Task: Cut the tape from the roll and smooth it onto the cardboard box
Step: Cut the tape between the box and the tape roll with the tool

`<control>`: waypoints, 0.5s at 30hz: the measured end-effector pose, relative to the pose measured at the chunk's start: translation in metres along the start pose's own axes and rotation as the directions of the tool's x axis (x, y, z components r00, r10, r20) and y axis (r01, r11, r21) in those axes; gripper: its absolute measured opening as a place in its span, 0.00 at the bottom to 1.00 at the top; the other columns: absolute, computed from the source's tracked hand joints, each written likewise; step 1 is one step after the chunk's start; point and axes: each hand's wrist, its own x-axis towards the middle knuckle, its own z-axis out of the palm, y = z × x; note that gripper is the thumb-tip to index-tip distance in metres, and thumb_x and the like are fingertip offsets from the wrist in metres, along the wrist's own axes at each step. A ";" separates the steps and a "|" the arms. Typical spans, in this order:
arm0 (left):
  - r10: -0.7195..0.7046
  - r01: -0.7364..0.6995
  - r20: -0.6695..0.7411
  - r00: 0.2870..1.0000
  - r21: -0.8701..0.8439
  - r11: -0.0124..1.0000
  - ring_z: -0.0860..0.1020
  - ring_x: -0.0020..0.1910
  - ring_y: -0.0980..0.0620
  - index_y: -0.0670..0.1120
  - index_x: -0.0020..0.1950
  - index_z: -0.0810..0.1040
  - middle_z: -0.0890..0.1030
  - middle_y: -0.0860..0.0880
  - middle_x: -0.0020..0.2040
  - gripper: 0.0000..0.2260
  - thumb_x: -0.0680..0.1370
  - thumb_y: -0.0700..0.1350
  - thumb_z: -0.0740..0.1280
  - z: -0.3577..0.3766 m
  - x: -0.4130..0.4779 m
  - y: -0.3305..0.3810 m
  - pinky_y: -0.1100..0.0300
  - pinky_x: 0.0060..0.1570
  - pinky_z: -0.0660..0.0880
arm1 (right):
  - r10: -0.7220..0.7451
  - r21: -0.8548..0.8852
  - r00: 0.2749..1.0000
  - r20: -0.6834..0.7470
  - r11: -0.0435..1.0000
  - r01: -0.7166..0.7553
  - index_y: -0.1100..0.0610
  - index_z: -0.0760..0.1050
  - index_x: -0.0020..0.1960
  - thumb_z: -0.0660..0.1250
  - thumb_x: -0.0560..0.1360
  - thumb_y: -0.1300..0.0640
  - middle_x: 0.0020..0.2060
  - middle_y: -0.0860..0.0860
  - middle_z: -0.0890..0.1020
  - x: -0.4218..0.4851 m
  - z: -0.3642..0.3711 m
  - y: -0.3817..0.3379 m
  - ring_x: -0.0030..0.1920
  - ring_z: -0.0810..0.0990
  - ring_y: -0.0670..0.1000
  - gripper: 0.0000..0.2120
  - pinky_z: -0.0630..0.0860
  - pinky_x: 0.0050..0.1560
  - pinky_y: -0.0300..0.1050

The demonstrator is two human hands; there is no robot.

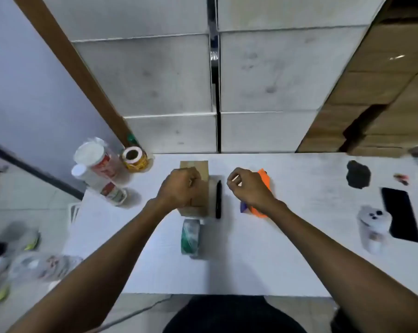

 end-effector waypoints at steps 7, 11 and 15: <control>-0.061 0.067 -0.090 0.994 0.058 0.996 0.79 0.45 0.46 0.44 0.50 0.81 0.82 0.44 0.50 0.04 0.78 0.42 0.67 0.011 -0.015 -0.015 0.60 0.40 0.71 | 0.090 -0.086 0.995 0.032 0.992 -0.087 0.57 0.76 0.52 0.63 0.77 0.56 0.45 0.55 0.85 0.004 0.037 0.017 0.48 0.81 0.57 0.07 0.80 0.48 0.53; -0.076 0.081 -0.098 0.992 0.043 0.996 0.77 0.52 0.44 0.44 0.55 0.80 0.80 0.43 0.57 0.07 0.78 0.43 0.68 0.016 -0.017 -0.016 0.55 0.45 0.76 | 0.102 -0.248 0.994 0.029 0.964 -0.091 0.62 0.72 0.57 0.63 0.77 0.58 0.50 0.60 0.82 0.008 0.056 0.028 0.52 0.80 0.62 0.11 0.79 0.47 0.54; -0.136 0.148 -0.135 0.982 0.085 0.985 0.72 0.62 0.41 0.45 0.57 0.80 0.79 0.44 0.62 0.09 0.78 0.45 0.68 0.021 -0.023 -0.016 0.51 0.52 0.76 | 0.146 -0.305 0.988 0.057 0.945 -0.122 0.64 0.68 0.58 0.64 0.76 0.57 0.56 0.61 0.78 0.011 0.082 0.036 0.55 0.78 0.64 0.14 0.74 0.43 0.51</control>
